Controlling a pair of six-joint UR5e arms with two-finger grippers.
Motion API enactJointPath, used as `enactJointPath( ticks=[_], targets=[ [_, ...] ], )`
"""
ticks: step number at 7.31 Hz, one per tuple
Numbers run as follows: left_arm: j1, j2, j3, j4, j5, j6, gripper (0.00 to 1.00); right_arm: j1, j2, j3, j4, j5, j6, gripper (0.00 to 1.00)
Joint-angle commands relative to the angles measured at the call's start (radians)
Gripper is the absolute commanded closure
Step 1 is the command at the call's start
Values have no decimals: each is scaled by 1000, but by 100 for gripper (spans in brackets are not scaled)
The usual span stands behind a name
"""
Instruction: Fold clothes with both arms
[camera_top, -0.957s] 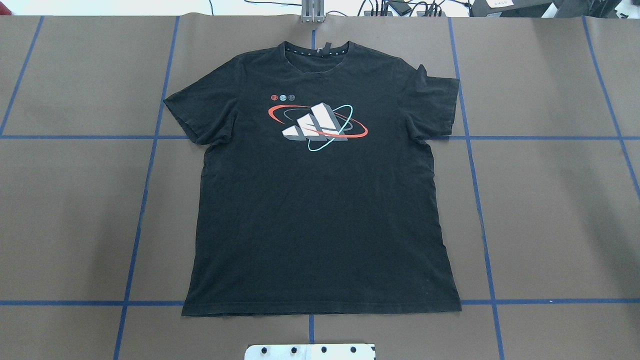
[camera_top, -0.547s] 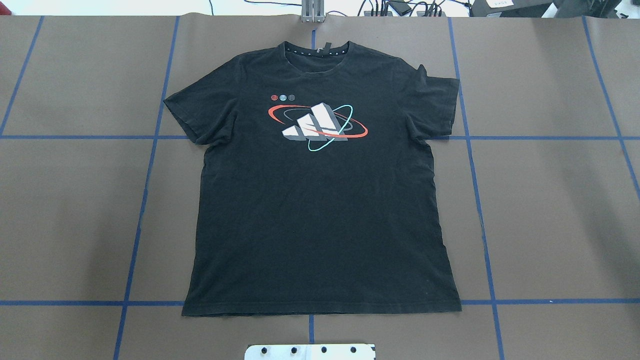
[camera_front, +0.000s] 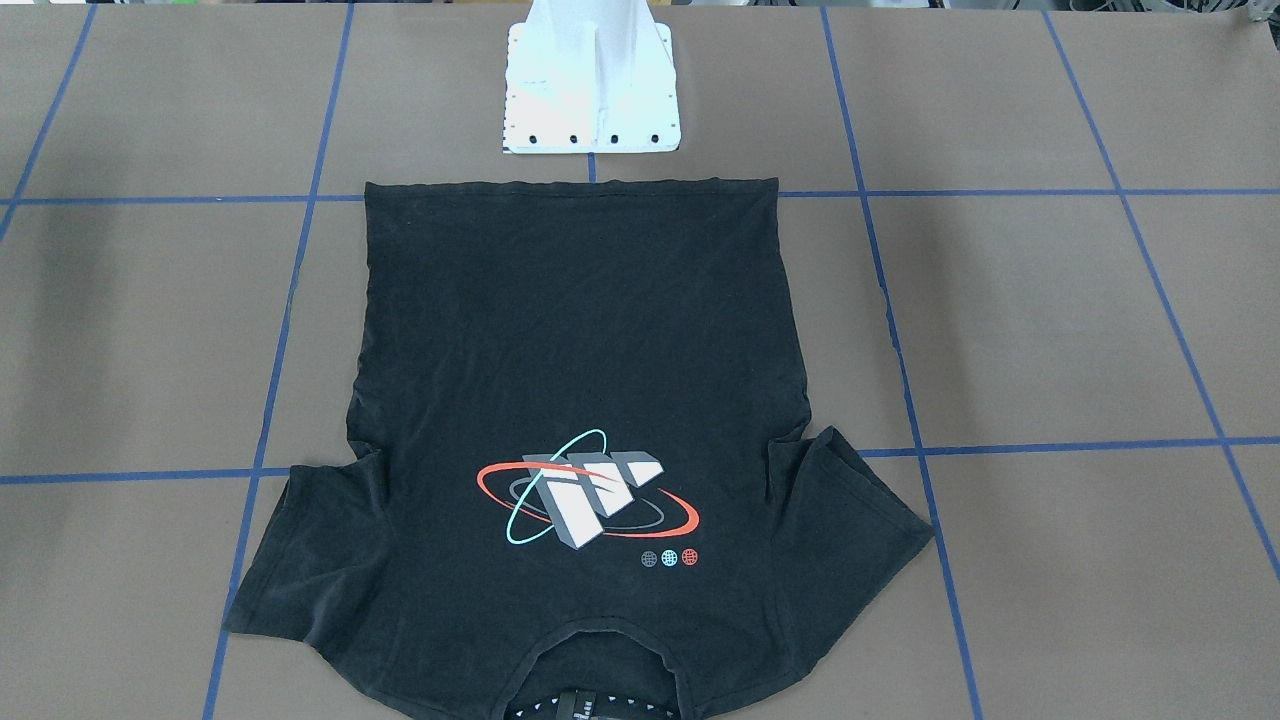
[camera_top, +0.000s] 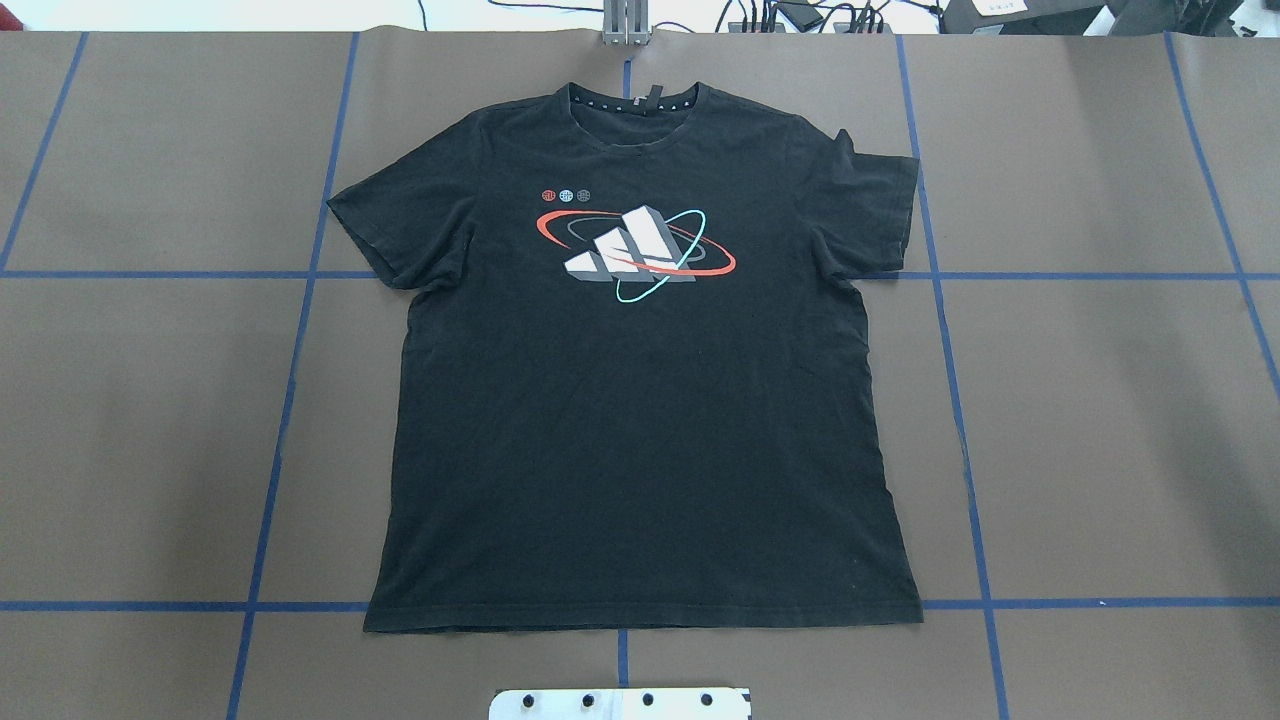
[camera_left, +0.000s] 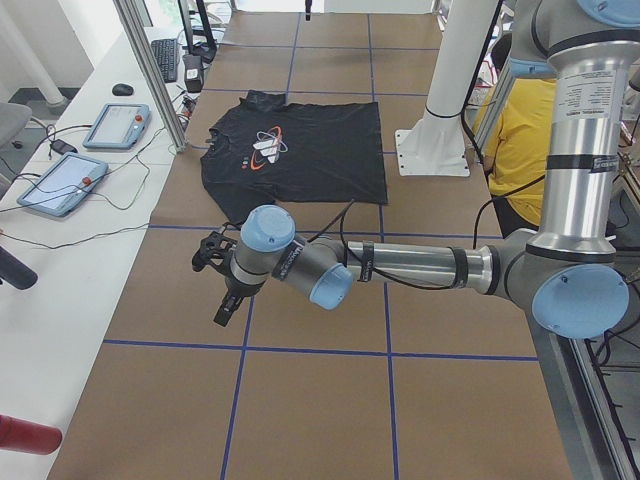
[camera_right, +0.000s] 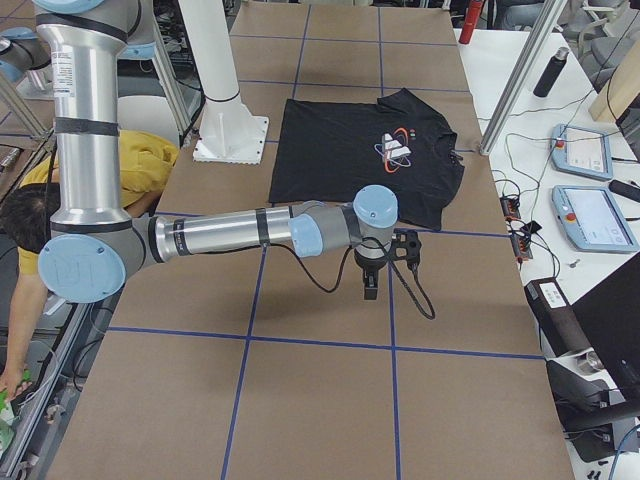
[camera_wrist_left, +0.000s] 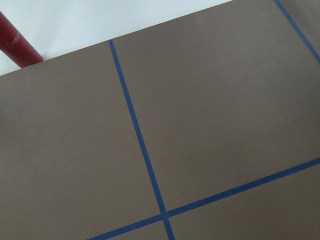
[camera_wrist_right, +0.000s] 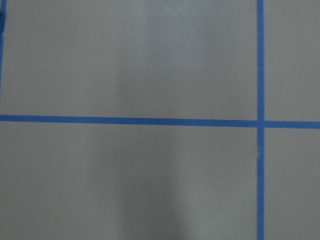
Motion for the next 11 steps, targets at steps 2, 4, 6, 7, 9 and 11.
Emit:
enactJointPath(
  ticks=[2, 4, 6, 7, 9, 11],
  targets=[
    [0, 13, -12, -9, -28, -1, 0, -83, 155, -193, 125, 15, 17, 0],
    [0, 14, -15, -10, -26, -1, 0, -161, 424, -435, 131, 10, 144, 0],
    [0, 6, -17, -9, -25, -1, 0, -229, 566, -548, 133, -5, 281, 3],
    [0, 3, -18, -9, -20, -1, 0, -235, 660, -652, 133, -5, 283, 7],
    [0, 3, -46, -7, -19, -1, 0, -246, 846, -931, 228, -5, 290, 28],
    [0, 4, -57, -7, -17, -1, 0, -272, 858, -1073, 550, 2, 420, 43]
  ],
)
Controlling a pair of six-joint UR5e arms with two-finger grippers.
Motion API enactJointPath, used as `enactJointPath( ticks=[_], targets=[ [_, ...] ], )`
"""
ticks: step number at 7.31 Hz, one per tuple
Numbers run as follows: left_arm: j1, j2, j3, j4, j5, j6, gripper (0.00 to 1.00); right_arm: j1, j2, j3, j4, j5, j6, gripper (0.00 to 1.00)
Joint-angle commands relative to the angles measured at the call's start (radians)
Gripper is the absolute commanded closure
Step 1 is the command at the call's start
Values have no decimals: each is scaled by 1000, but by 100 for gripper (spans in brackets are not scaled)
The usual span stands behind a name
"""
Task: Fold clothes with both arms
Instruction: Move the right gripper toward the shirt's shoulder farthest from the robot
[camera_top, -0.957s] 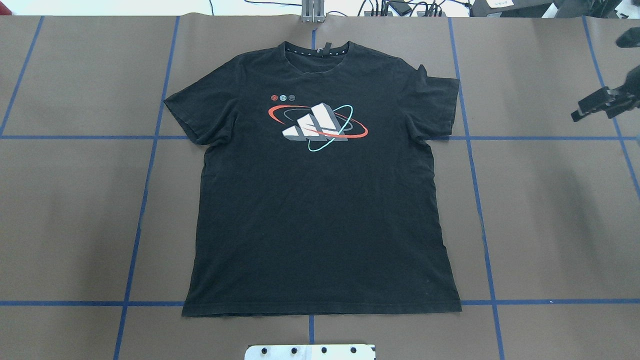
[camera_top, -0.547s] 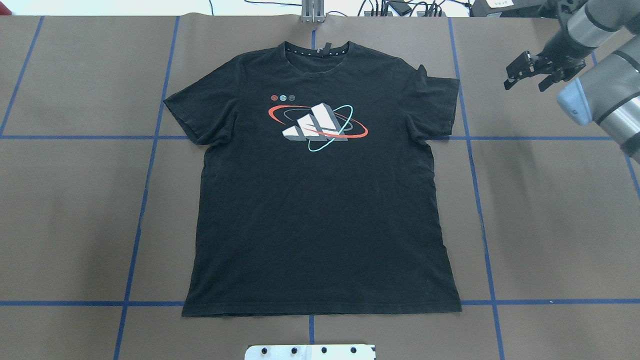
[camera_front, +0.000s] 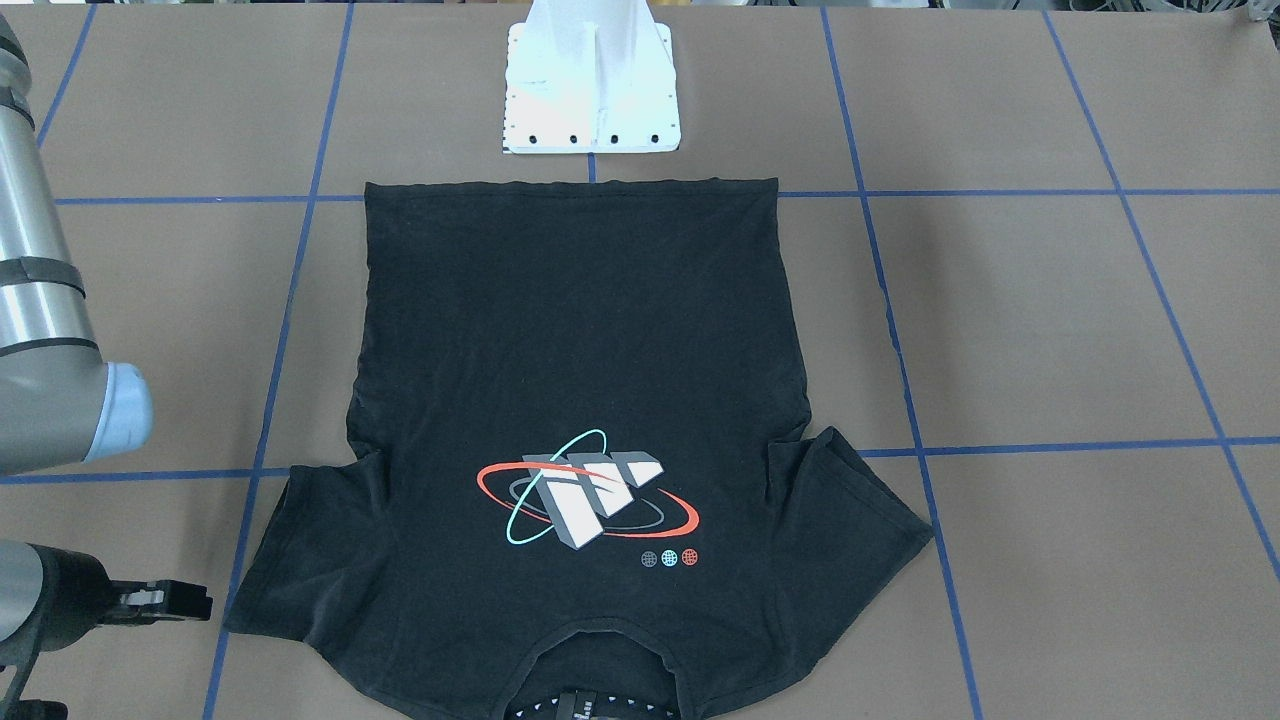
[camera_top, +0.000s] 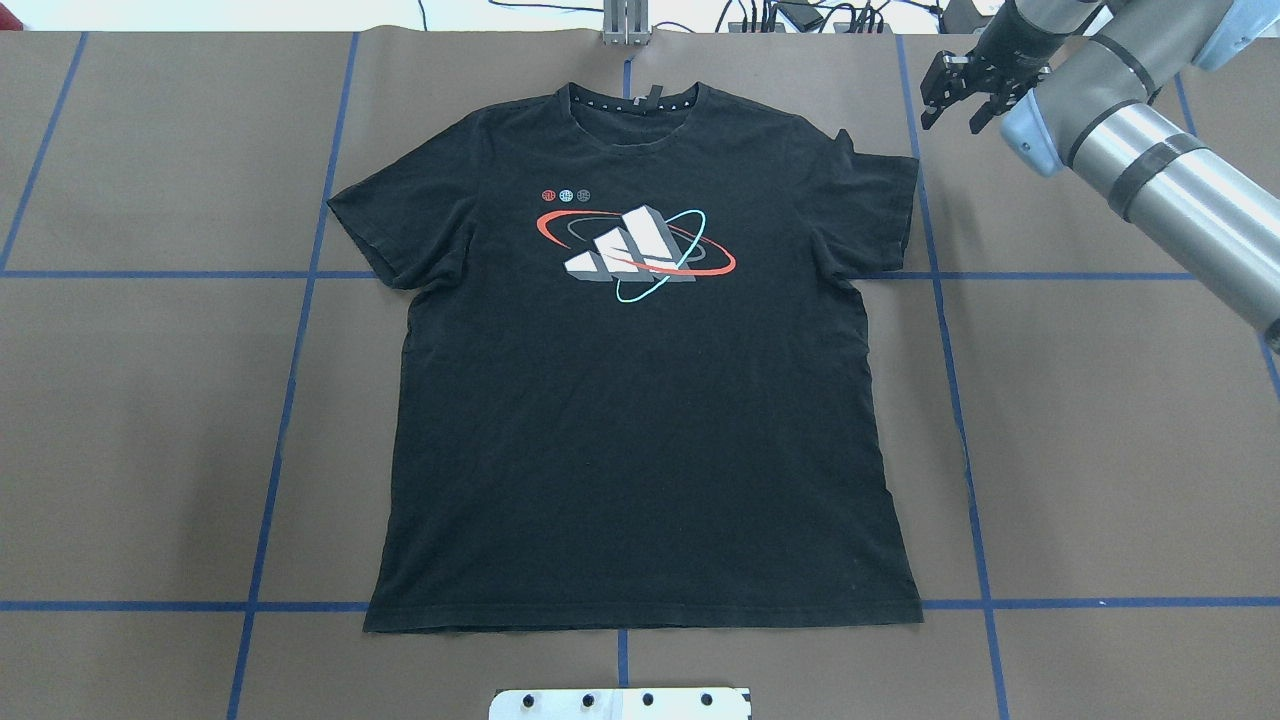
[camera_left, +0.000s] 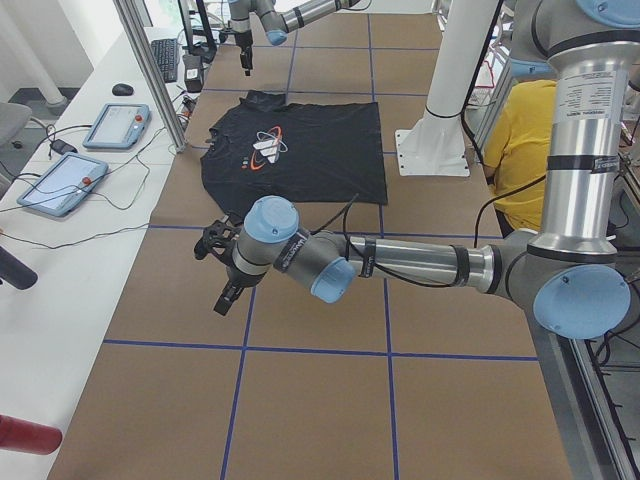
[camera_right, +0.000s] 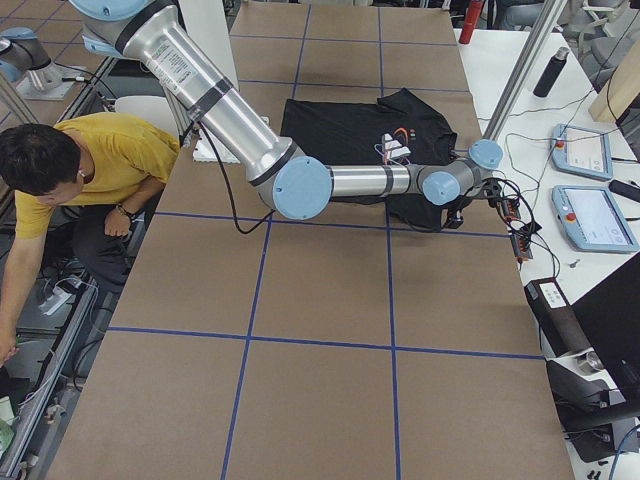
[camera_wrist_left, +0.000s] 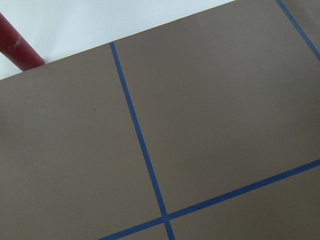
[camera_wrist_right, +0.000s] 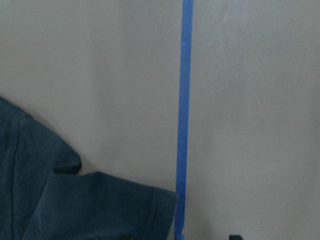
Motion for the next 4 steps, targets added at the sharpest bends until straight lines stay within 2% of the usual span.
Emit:
enactJointPath(
  ticks=[1, 4],
  targets=[
    [0, 3, -18, 2, 3, 0, 0, -56, 23, -86, 177, -113, 89, 43],
    [0, 11, -40, 2, -3, 0, 0, -76, 26, -89, 196, -141, 87, 43]
  ],
)
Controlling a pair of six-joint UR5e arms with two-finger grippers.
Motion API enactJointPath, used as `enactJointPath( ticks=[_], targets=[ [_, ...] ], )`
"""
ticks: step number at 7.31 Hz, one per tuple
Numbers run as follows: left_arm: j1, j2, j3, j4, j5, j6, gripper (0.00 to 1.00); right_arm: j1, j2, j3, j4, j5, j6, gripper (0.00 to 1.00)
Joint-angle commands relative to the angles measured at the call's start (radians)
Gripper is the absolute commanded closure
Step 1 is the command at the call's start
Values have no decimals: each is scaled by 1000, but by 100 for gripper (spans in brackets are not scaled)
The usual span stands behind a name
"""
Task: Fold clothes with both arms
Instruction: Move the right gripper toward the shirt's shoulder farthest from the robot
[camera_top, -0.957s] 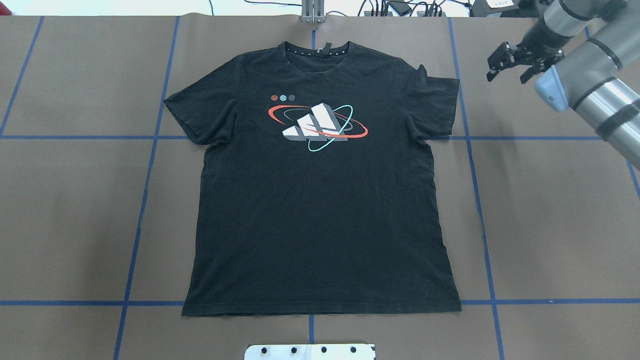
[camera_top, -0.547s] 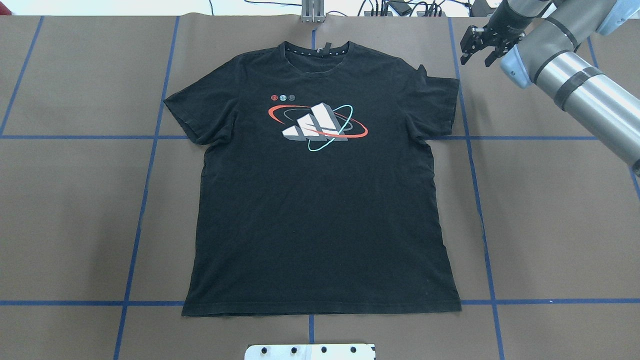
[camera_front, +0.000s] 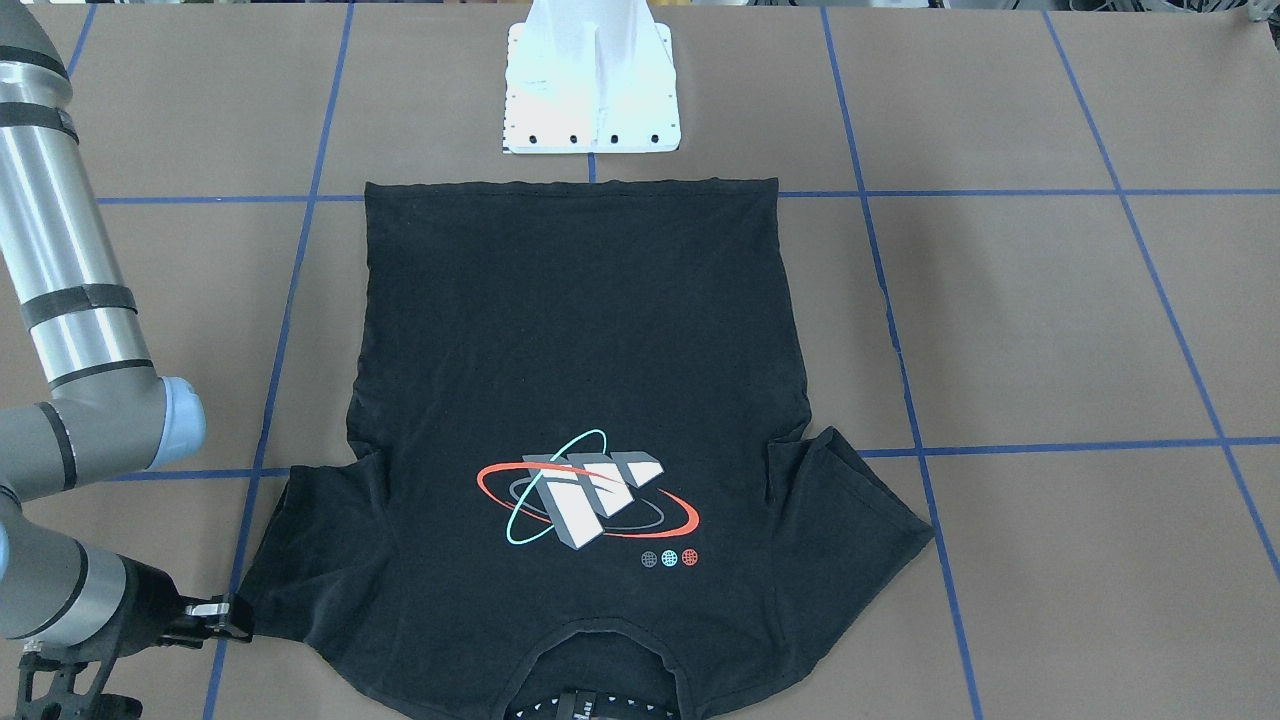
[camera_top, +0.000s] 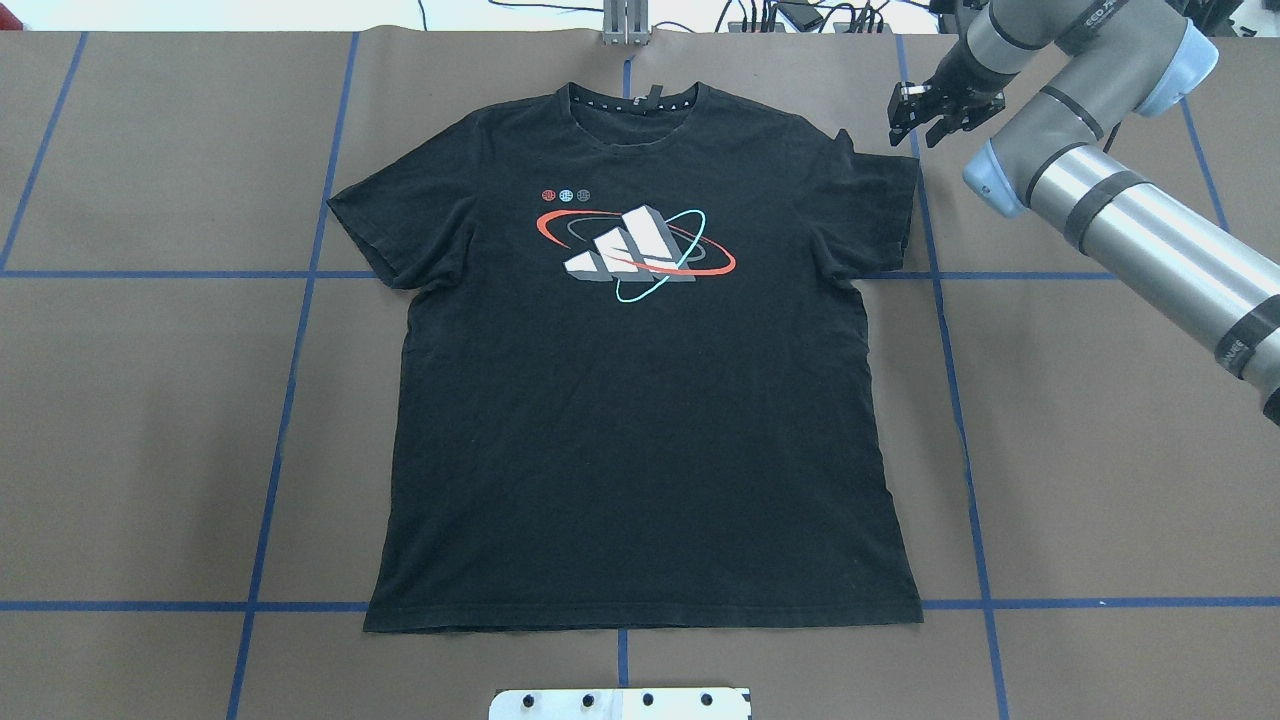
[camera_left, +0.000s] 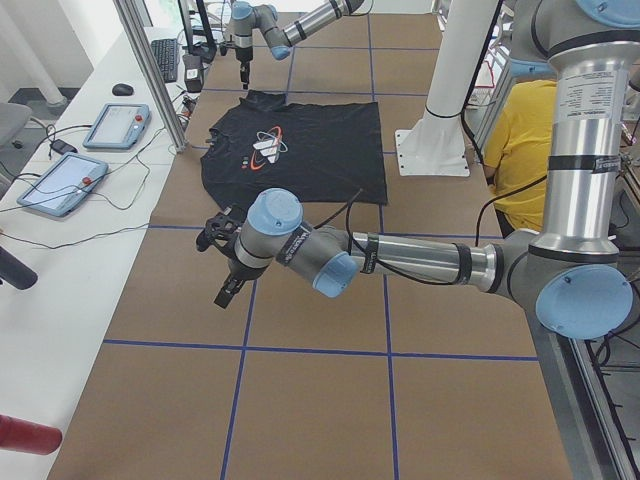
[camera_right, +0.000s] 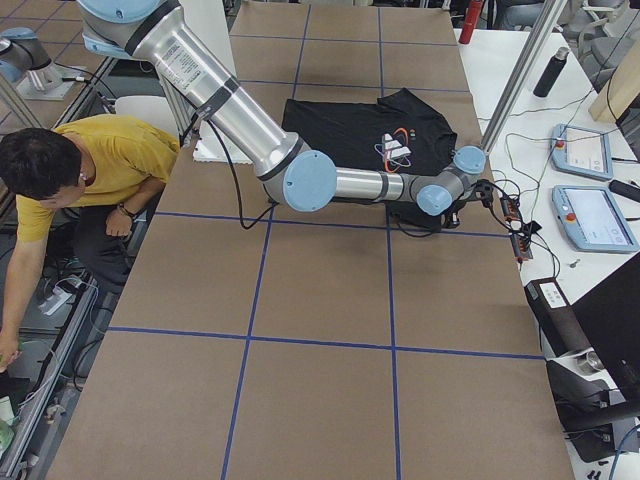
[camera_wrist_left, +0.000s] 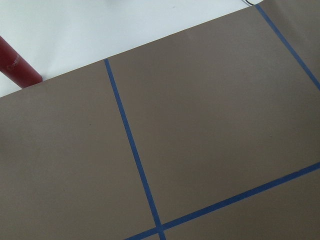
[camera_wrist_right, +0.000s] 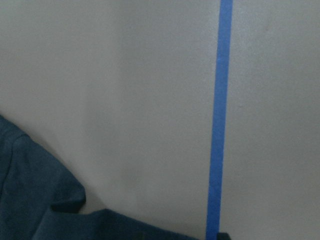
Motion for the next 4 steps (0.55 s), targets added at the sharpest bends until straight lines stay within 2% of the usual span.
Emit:
enactJointPath(
  ticks=[1, 4],
  targets=[
    [0, 1, -7, 2, -2, 0, 0, -9, 2, -19, 11, -13, 1, 44],
    [0, 1, -8, 0, -4, 0, 0, -8, -1, -28, 14, -14, 1, 51]
  ],
)
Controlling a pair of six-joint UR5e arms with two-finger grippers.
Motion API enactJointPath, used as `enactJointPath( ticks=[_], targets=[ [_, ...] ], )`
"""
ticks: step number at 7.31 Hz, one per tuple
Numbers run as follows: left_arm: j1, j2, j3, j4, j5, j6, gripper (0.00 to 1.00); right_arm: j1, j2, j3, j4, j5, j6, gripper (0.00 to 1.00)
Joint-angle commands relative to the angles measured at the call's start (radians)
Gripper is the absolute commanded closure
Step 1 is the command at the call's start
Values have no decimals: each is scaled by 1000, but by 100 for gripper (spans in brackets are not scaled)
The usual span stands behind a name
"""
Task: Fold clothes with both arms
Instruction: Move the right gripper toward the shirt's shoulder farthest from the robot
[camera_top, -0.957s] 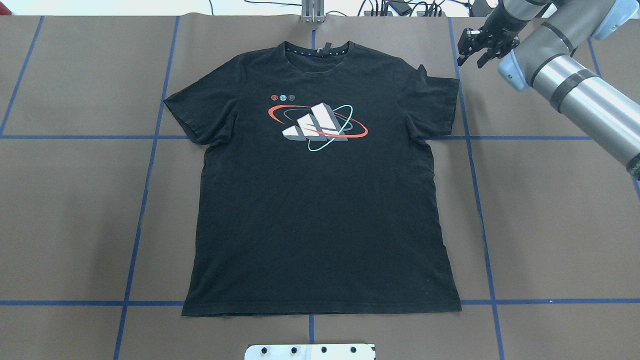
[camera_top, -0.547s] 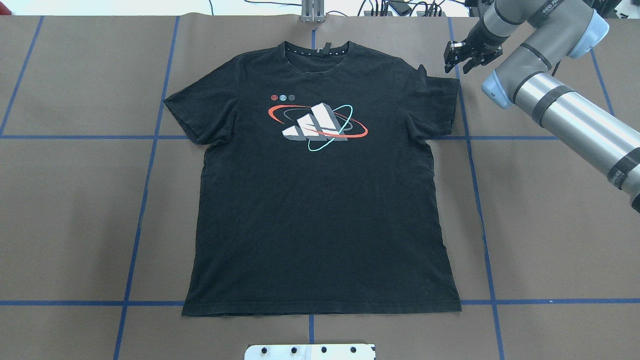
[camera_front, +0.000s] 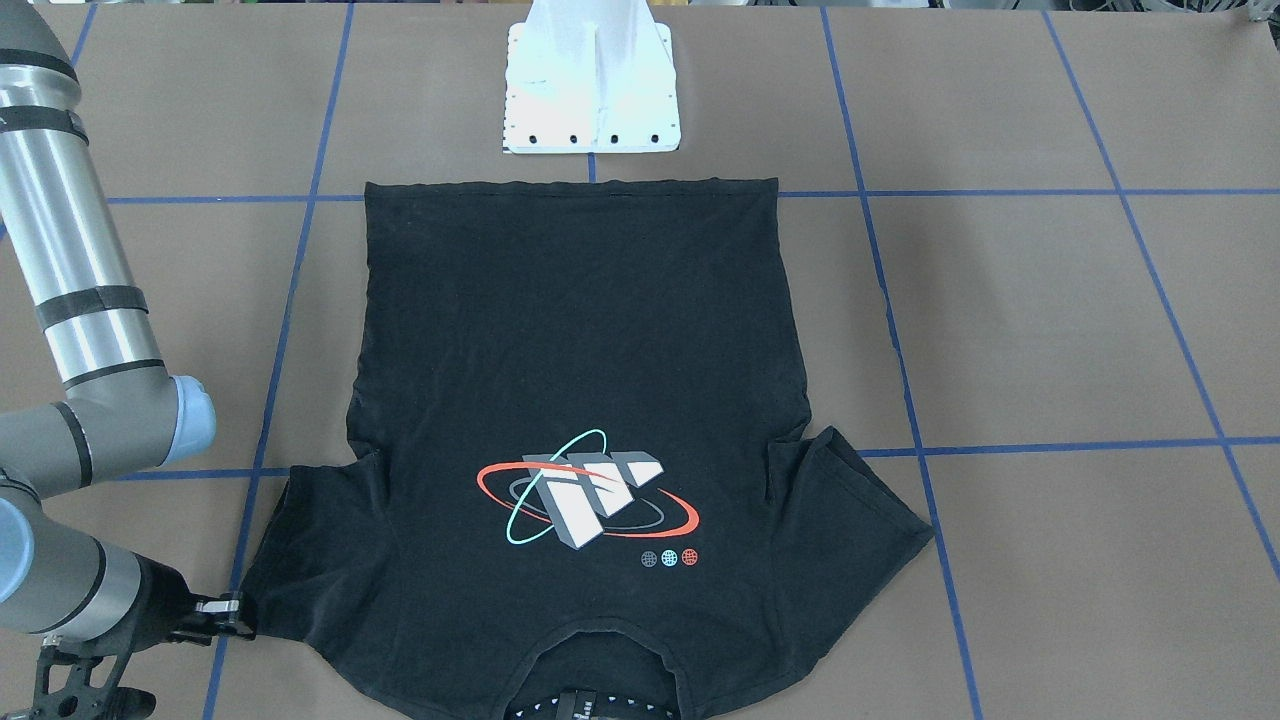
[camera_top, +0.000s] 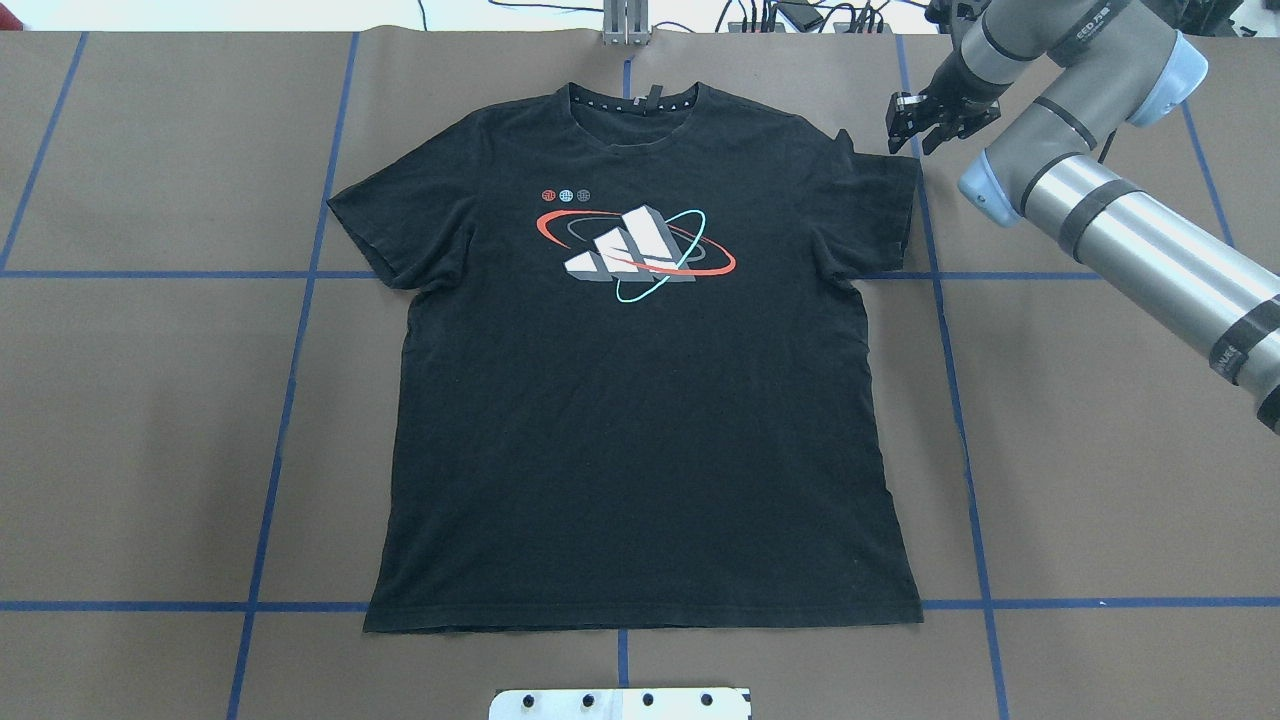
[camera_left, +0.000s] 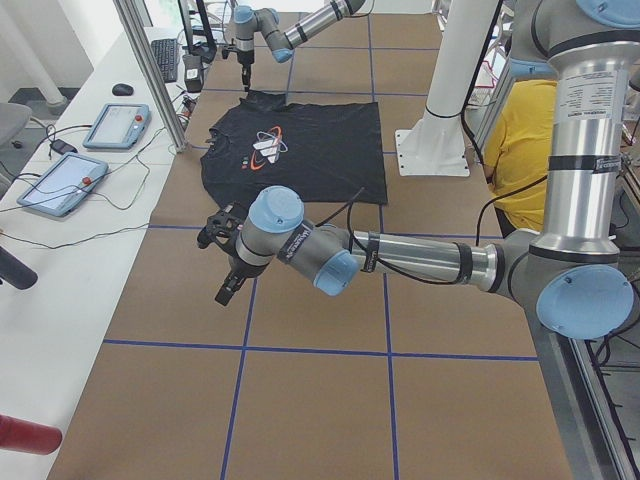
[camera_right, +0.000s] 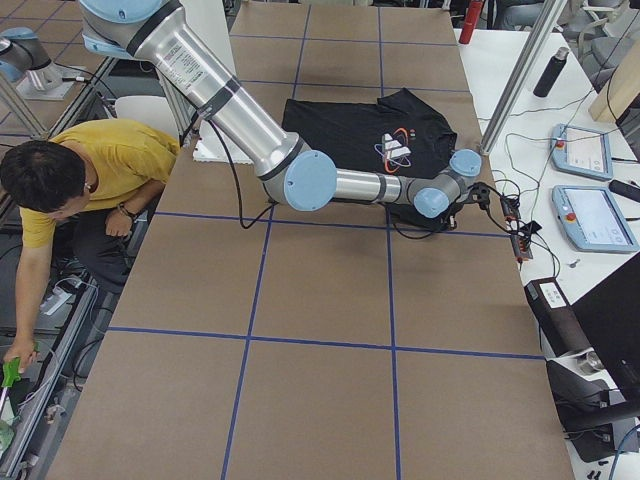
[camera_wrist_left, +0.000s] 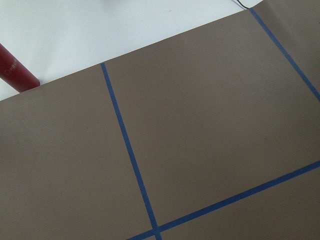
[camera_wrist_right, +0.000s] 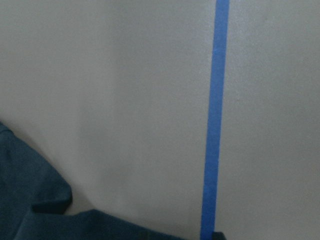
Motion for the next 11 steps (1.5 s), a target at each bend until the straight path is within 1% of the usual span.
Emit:
enactJointPath(
  ticks=[1, 3, 8, 10, 11],
  targets=[
    [0, 0, -1, 0, 0, 0, 0, 0, -1, -7, 1, -1, 0, 51],
    [0, 0, -1, 0, -2, 0, 0, 0, 1, -14, 1, -1, 0, 53],
    [0, 0, -1, 1, -2, 0, 0, -2, 3, -22, 1, -1, 0, 55],
    [0, 0, -3, 1, -5, 0, 0, -5, 3, -23, -1, -1, 0, 61],
    [0, 0, -3, 1, -3, 0, 0, -5, 3, -28, -1, -1, 0, 62]
  ],
)
